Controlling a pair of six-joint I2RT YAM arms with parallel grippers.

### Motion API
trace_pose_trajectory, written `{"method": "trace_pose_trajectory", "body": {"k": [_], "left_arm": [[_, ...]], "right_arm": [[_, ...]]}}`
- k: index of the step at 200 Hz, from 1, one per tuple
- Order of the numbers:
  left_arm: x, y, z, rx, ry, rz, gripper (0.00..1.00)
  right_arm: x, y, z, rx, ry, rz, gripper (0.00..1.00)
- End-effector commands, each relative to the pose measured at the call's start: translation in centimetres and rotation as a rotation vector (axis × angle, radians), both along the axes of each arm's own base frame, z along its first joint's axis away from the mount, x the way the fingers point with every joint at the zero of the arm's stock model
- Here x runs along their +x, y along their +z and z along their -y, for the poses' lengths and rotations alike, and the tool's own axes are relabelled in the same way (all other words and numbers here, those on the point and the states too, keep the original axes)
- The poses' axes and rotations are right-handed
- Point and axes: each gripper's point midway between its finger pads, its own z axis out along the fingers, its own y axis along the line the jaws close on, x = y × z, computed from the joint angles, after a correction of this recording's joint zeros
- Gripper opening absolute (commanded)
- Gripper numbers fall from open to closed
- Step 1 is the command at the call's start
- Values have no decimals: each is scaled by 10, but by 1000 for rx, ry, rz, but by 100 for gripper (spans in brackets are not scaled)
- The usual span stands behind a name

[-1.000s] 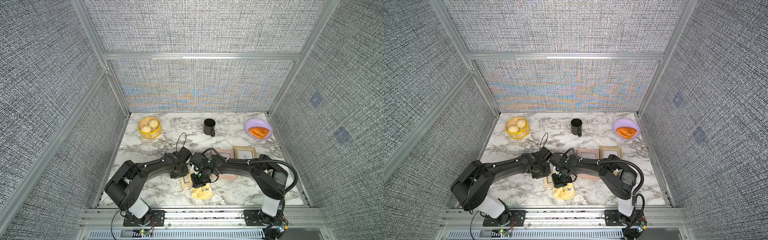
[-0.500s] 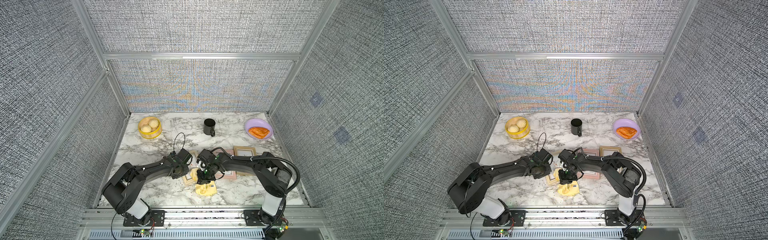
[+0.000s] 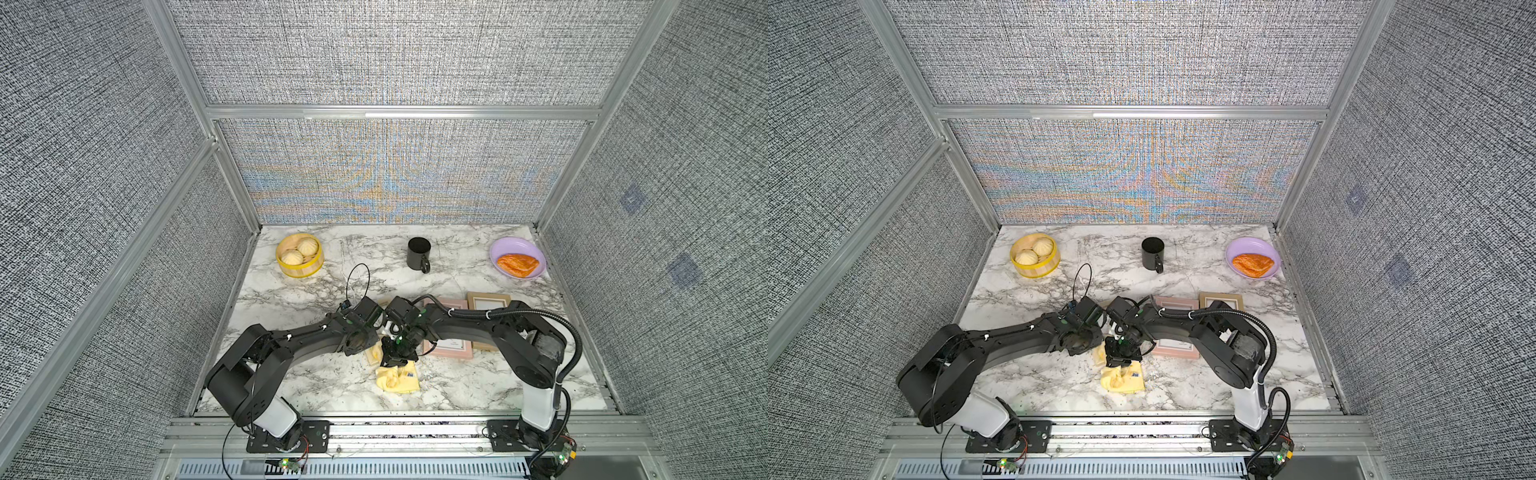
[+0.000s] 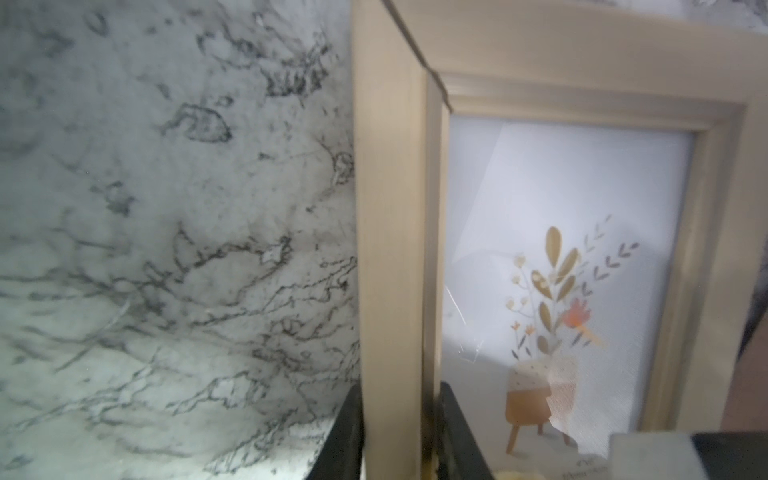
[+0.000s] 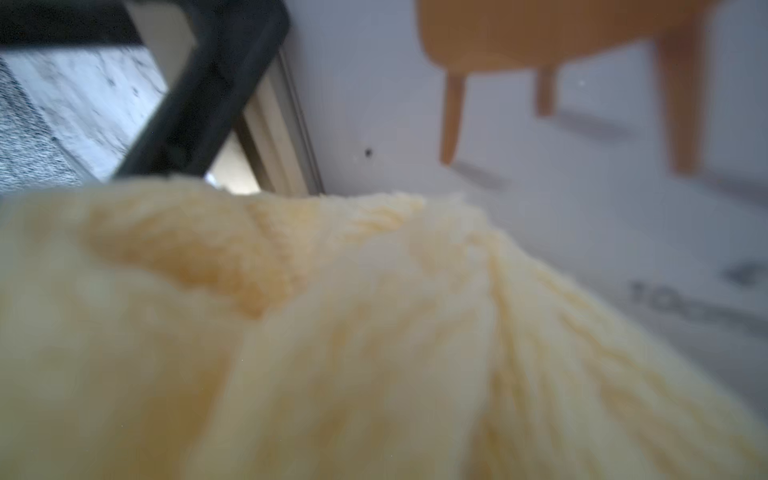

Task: Wipe the picture frame with a cloth
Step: Wipe the dirt from the picture frame.

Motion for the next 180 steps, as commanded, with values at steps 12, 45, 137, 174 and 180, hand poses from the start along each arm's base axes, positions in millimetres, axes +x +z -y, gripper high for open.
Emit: {"method": "trace_pose_trajectory", "body": {"k": [12, 45, 137, 174, 180], "left_arm": [[-48, -27, -23, 86, -29, -212, 0], [-50, -29, -25, 91, -30, -223, 0], [-53, -27, -31, 108, -6, -229, 0], [-58, -19, -43, 177, -24, -249, 0], [-59, -17, -45, 189, -26, -252, 0]], "right_arm": [[45, -3, 32, -49, -107, 79, 0], [64, 9, 31, -49, -90, 110, 0], [44, -1, -16, -43, -33, 86, 0], [74, -5, 30, -125, -57, 109, 0], [78, -6, 35, -137, -54, 113, 0]]}}
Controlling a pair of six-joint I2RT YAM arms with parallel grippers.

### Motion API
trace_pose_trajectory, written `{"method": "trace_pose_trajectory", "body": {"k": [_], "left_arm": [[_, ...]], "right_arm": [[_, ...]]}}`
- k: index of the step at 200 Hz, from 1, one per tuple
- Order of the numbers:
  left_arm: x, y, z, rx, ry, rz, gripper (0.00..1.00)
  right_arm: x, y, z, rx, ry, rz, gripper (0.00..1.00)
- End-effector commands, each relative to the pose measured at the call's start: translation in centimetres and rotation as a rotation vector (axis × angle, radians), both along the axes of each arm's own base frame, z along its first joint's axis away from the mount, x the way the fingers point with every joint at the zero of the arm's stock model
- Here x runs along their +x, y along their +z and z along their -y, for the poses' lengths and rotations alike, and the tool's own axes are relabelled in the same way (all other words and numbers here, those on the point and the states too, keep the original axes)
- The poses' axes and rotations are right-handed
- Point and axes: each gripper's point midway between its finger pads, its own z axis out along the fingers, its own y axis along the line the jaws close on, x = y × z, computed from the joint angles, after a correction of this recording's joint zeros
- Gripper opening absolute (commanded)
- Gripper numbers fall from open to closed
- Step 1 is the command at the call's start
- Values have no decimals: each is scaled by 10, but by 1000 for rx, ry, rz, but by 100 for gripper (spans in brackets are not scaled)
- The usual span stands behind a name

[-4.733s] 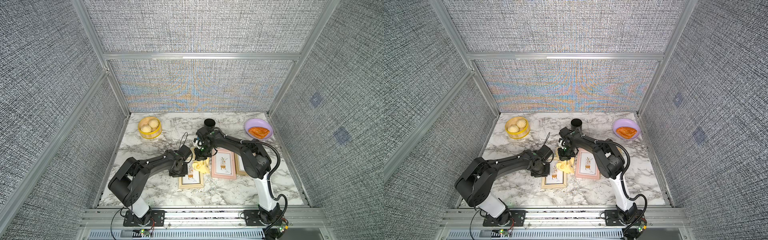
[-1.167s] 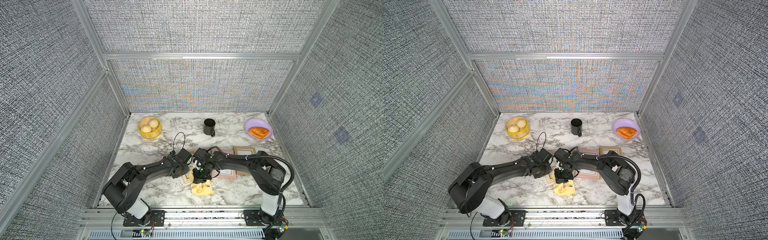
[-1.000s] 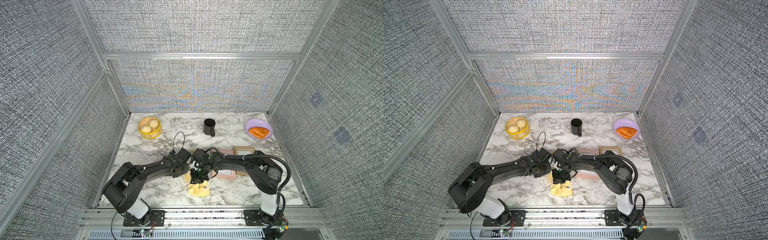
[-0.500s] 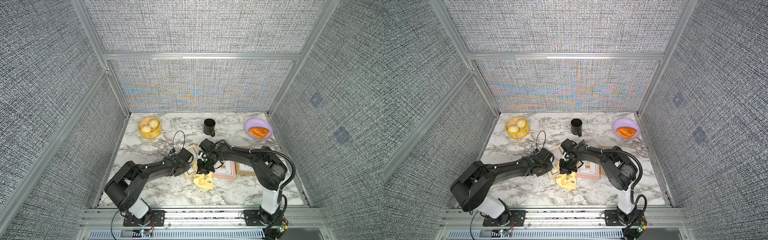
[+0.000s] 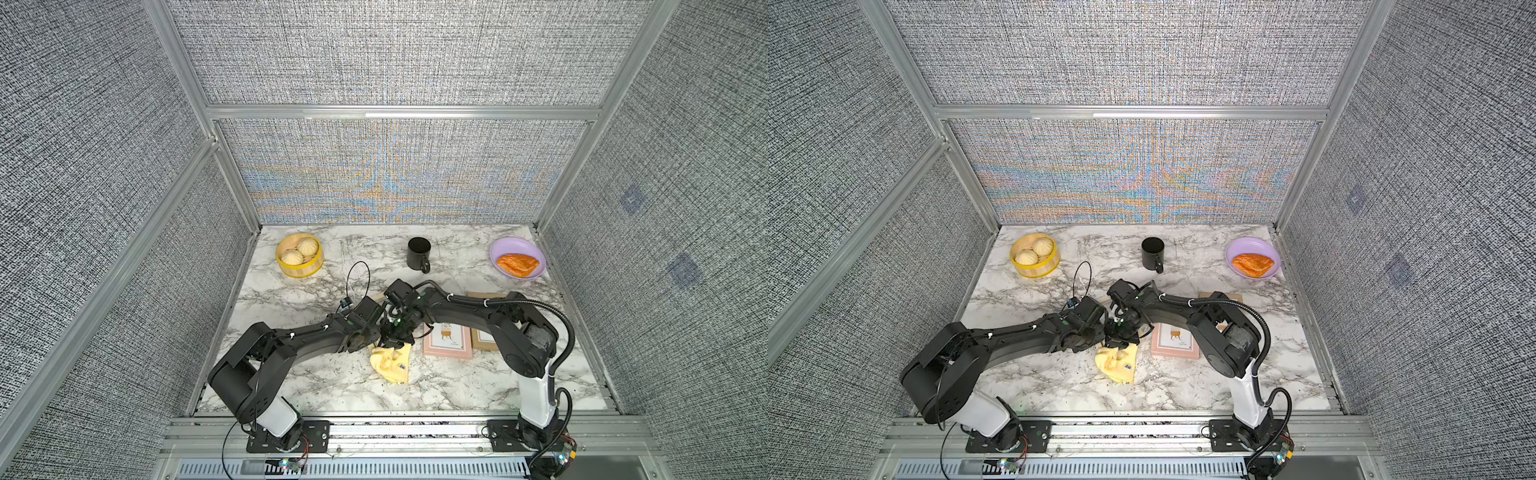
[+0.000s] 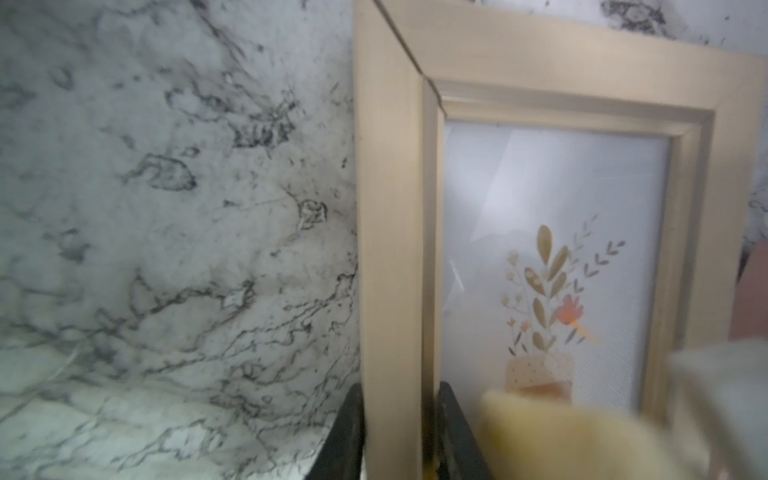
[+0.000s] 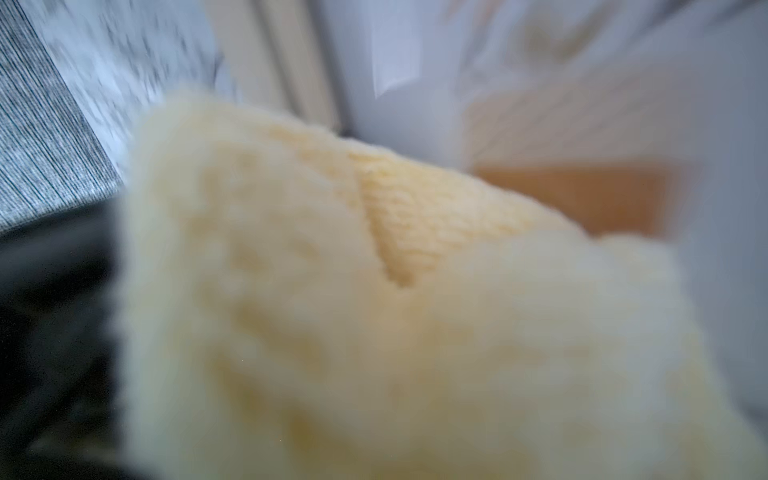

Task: Wipe the picture frame with a cloth
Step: Wipe the dirt from the picture frame.

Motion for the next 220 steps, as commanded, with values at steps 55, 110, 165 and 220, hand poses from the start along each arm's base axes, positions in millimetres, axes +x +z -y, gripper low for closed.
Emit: {"method": "trace_pose_trajectory", "body": {"k": [55, 110, 165, 220], "left_arm": [[-65, 8, -54, 216, -50, -250, 0], [-55, 5, -41, 180, -52, -235, 0], [-55, 0, -41, 181, -42, -241, 0], [-63, 0, -49, 173, -24, -232, 0]], "right_arm": [[14, -13, 26, -138, 33, 84, 0], [-37, -6, -17, -72, 115, 74, 0], [-39, -17, 21, -147, 99, 96, 0], [-53, -4, 4, -65, 144, 83, 0]]}}
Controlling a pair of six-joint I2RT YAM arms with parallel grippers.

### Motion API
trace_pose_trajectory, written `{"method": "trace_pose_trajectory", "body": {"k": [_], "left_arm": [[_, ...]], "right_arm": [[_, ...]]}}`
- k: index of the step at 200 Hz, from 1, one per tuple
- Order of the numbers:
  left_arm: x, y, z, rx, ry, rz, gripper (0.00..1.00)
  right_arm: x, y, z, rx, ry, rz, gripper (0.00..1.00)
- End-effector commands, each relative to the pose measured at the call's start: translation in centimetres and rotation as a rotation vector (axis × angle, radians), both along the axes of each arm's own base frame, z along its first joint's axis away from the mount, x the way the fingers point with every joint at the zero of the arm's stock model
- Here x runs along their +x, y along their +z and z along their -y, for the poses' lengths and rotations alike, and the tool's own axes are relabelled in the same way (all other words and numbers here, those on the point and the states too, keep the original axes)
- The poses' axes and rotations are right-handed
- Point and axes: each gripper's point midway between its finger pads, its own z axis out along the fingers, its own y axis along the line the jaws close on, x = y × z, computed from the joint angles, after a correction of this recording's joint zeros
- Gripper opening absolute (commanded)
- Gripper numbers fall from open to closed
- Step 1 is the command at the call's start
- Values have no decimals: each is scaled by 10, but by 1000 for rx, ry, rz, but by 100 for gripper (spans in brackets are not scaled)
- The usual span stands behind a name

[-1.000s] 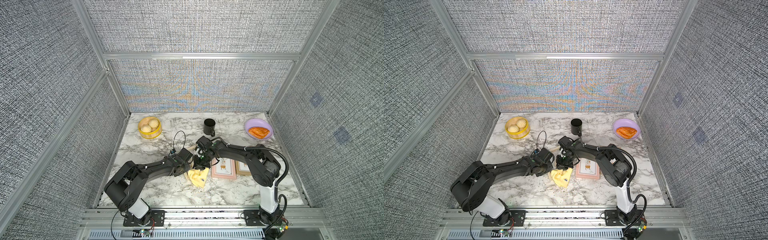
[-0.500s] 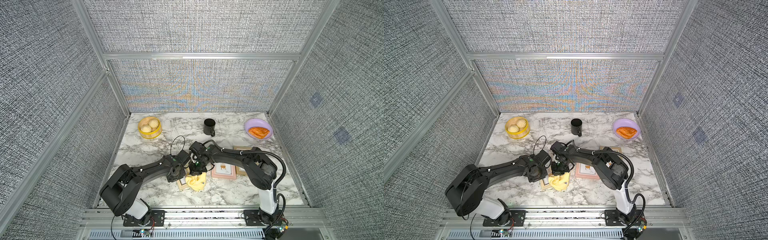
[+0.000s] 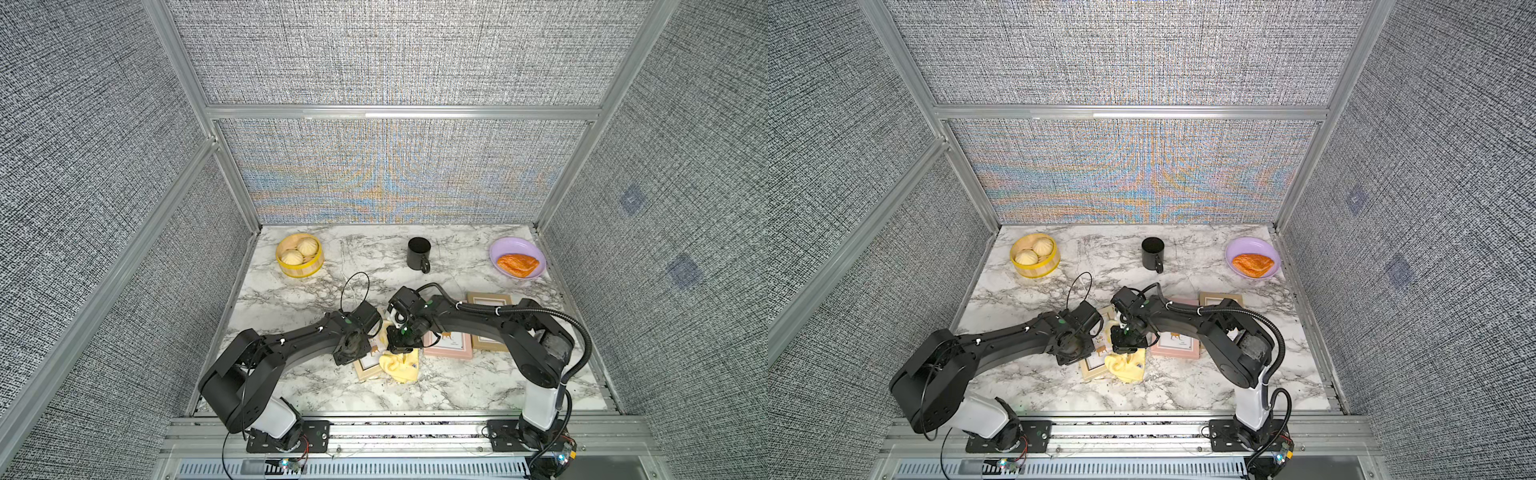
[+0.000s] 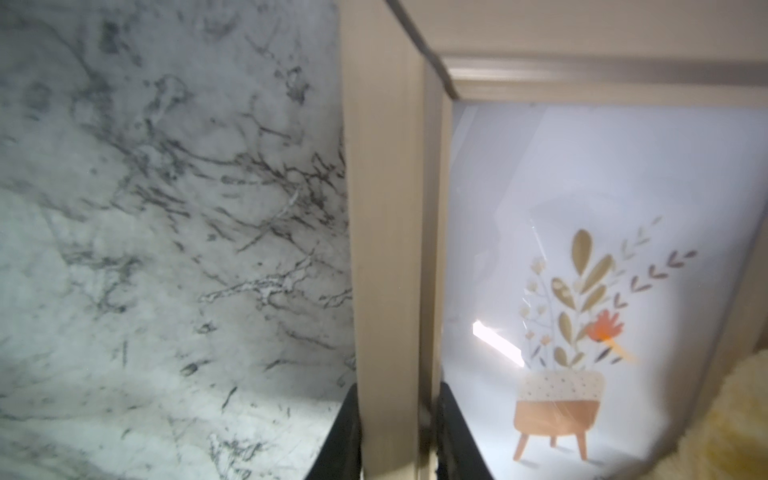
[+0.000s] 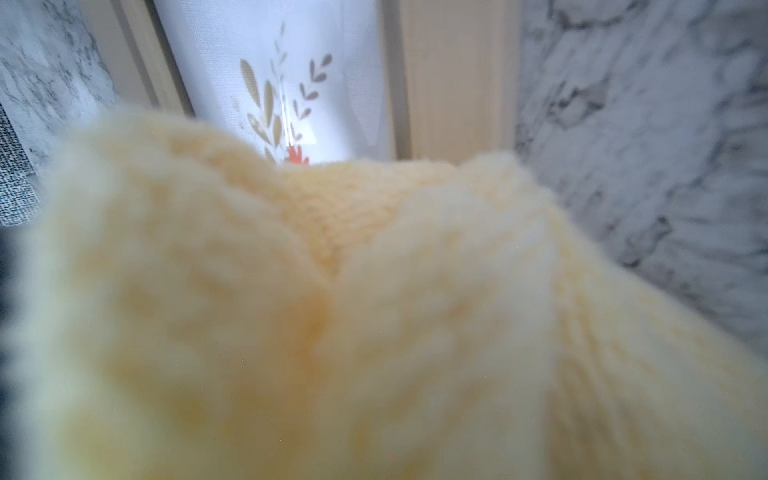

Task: Wipe the picture frame with a cloth
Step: Wipe the dirt from the picture frame.

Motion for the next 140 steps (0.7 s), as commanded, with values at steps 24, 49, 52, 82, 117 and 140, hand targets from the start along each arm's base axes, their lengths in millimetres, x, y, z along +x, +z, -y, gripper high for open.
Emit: {"method": "trace_pose_trajectory", "body": {"k": [24, 49, 52, 82, 117, 140], "left_arm": [[-13, -5, -9, 23, 13, -45, 0], [-11, -5, -7, 8, 23, -35, 0], [-11, -5, -7, 6, 24, -34, 0], [-12, -3, -7, -9, 33, -22, 0], [-16, -2, -12, -9, 35, -13, 0], [-17, -1, -13, -30, 42, 2, 0]], "right_arm": [[-37, 5, -32, 59, 90, -88, 0], [-46, 10, -45, 88, 130, -95, 0], [-46, 11, -46, 94, 130, -99, 0], [-49, 5, -35, 64, 136, -105, 0], [-28, -15, 16, -65, 52, -67, 0], [-24, -14, 17, -64, 48, -73, 0]]}}
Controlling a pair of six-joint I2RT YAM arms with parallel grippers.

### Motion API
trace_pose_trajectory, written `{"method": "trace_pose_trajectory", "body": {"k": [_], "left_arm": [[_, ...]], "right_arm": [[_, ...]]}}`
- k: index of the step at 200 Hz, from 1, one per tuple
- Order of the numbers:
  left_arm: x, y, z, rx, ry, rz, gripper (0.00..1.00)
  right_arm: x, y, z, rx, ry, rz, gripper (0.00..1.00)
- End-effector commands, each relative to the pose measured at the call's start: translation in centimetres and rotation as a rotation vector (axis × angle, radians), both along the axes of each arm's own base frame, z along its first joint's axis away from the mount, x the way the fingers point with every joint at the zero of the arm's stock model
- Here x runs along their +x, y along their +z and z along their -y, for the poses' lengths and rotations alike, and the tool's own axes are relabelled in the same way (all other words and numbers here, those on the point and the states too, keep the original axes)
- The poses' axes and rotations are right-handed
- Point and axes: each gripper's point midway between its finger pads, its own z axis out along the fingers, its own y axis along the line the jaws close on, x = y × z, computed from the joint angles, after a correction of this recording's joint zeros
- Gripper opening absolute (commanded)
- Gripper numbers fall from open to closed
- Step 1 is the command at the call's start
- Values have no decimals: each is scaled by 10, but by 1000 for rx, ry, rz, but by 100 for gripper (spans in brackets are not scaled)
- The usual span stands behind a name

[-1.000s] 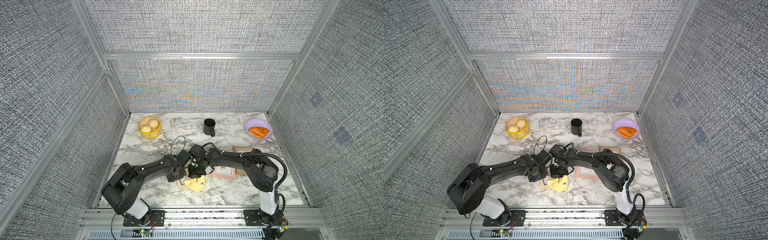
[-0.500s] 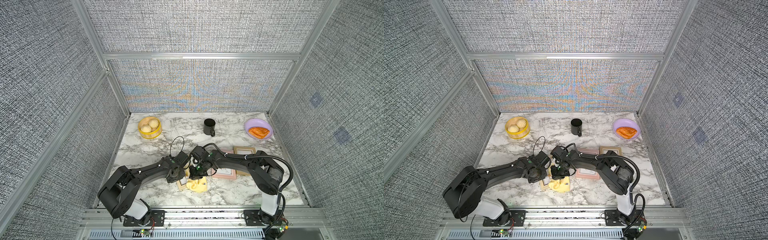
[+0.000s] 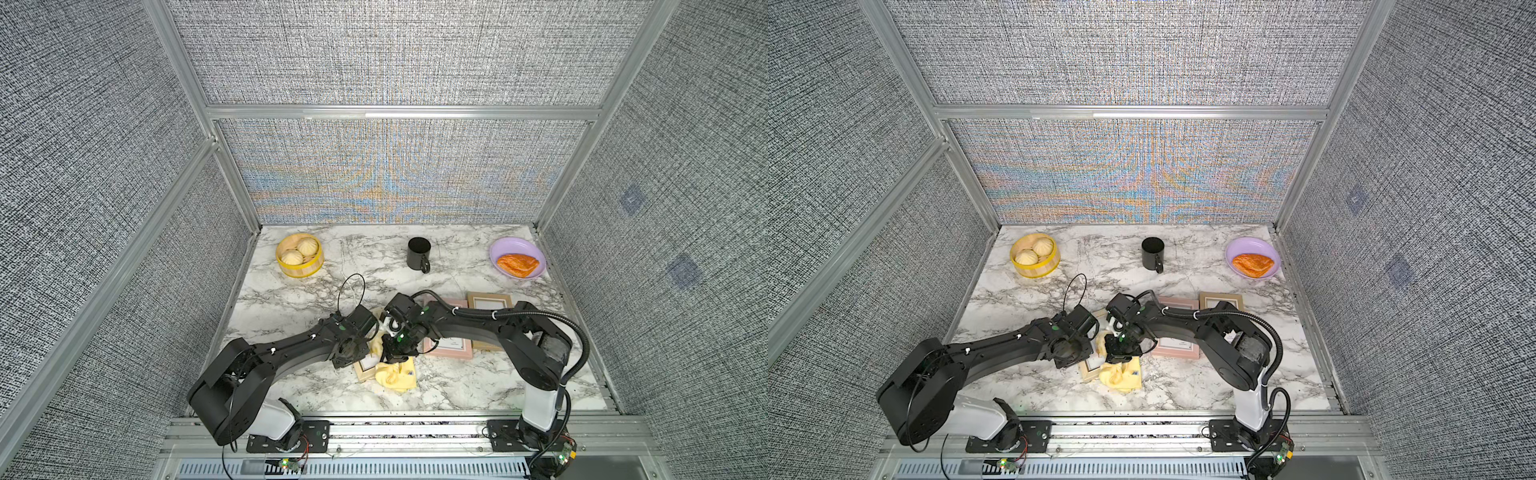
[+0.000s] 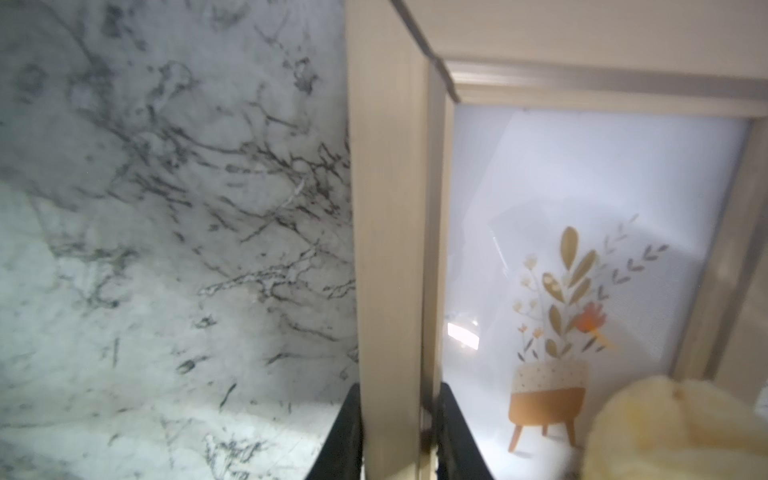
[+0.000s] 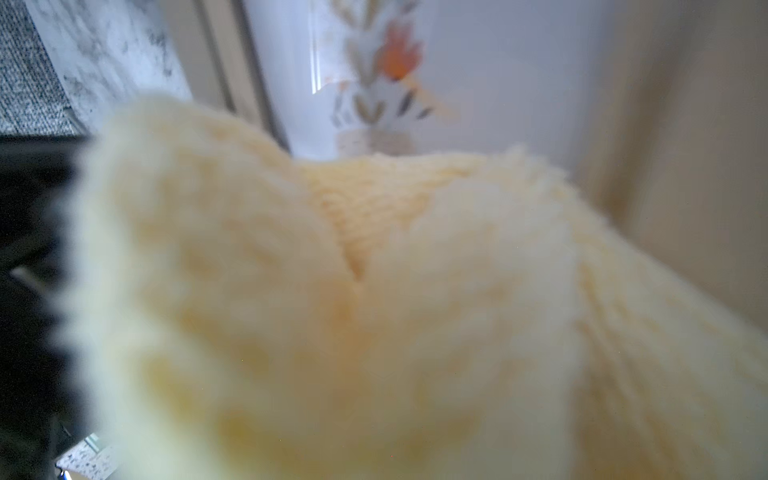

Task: Wipe the picture frame with a cloth
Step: Wipe the dirt from the picture frame.

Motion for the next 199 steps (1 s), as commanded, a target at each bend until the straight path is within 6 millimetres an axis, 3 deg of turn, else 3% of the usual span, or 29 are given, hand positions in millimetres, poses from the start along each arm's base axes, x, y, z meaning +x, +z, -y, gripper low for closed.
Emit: {"method": "trace_pose_trajectory", "body": {"k": [1, 40, 73, 91, 104, 130, 148, 171, 199], "left_arm": [[-14, -4, -10, 21, 16, -46, 0], [-12, 1, -7, -11, 14, -23, 0], [-8, 4, -3, -37, 26, -1, 0], [-6, 3, -1, -52, 37, 12, 0], [-5, 1, 0, -62, 45, 23, 0], [0, 1, 3, -85, 60, 46, 0], [3, 2, 6, -98, 64, 54, 0], [5, 2, 9, -103, 63, 54, 0], [5, 3, 8, -107, 72, 58, 0]], "right_arm": [[-2, -15, 21, -116, -1, 7, 0], [-32, -1, -32, 49, 40, -116, 0], [-53, 1, -54, 83, 52, -185, 0], [-58, -6, -50, 48, 49, -204, 0], [-55, -13, -34, -5, 37, -188, 0], [-25, -19, 10, -89, -63, -132, 0], [-11, -14, 24, -117, -78, -98, 0], [-13, -9, 9, -99, -40, -95, 0], [-34, -6, -31, -51, 28, -123, 0]]}}
